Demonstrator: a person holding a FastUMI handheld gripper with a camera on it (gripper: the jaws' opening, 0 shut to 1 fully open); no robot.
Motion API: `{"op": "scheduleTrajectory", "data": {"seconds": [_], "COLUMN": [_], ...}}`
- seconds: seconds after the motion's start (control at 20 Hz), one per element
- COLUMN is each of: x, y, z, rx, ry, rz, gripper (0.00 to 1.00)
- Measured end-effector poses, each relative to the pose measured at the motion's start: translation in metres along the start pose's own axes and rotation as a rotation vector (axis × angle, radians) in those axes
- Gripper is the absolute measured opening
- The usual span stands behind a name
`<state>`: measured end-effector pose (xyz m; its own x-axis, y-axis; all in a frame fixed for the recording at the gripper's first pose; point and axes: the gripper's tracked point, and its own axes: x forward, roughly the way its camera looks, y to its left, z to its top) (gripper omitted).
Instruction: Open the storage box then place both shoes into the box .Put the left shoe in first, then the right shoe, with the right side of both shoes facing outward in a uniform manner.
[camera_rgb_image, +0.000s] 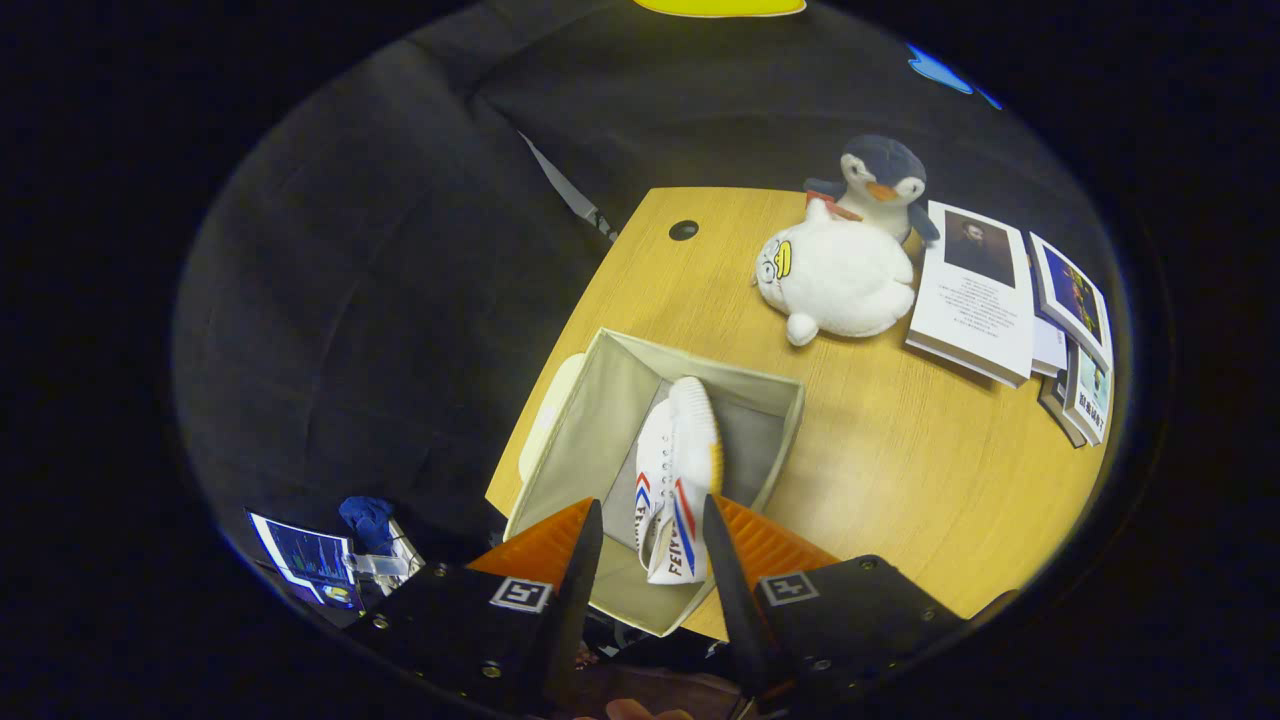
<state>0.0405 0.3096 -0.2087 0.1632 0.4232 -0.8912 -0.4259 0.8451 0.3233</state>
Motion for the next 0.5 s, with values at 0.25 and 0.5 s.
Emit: {"op": "scheduleTrajectory", "data": {"seconds": [0.25, 0.5], "x": [-0.02, -0.065], "y": [-0.018, -0.05], "z": [0.004, 0.013], "rx": [-0.006, -0.028], "ry": [-0.054, -0.201], "rz": [-0.028, -0.108], "gripper": [0.65, 0.81]}}
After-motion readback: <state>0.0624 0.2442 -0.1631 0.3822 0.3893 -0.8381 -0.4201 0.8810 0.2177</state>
